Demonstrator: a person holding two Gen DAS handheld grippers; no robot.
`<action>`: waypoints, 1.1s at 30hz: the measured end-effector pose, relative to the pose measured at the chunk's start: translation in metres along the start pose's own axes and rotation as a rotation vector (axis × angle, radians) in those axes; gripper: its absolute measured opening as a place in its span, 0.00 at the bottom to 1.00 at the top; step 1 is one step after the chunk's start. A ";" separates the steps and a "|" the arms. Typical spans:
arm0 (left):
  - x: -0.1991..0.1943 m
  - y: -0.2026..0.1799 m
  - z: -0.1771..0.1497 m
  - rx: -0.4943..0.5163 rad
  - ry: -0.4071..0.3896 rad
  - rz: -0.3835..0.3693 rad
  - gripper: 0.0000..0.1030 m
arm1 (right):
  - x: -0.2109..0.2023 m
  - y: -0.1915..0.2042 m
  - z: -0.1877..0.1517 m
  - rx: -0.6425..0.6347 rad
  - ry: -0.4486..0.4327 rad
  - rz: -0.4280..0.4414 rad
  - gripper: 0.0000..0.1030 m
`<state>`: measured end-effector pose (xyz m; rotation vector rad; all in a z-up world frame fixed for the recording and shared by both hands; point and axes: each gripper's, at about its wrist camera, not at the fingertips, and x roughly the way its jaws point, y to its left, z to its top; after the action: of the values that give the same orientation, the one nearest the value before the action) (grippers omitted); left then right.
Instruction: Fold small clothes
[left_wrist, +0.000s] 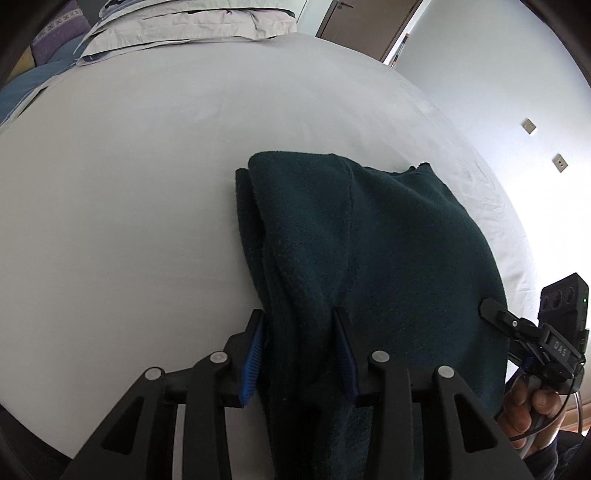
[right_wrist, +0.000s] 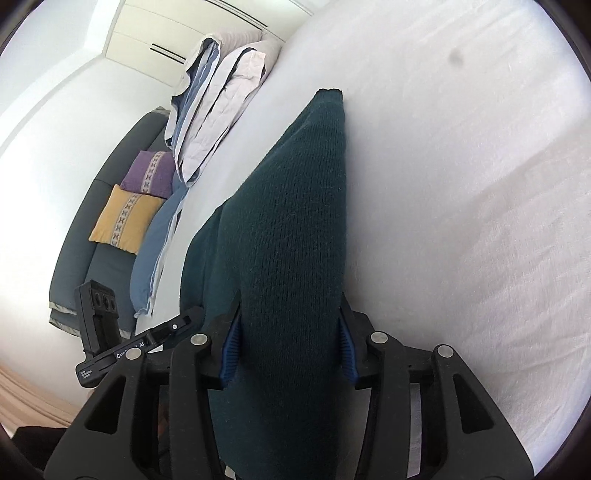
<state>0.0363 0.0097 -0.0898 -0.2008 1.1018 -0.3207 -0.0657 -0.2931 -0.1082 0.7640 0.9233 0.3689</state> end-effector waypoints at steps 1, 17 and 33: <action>-0.001 -0.005 0.000 0.005 -0.003 0.007 0.41 | -0.005 0.002 -0.004 0.003 -0.004 -0.008 0.41; 0.004 -0.004 0.001 0.044 -0.038 0.083 0.58 | -0.028 0.012 -0.003 -0.096 -0.026 -0.194 0.43; -0.052 0.010 0.013 -0.017 -0.161 0.078 0.58 | -0.065 0.057 0.012 -0.216 -0.130 -0.312 0.43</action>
<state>0.0282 0.0377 -0.0433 -0.1951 0.9510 -0.2219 -0.0907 -0.2977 -0.0246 0.4316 0.8486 0.1390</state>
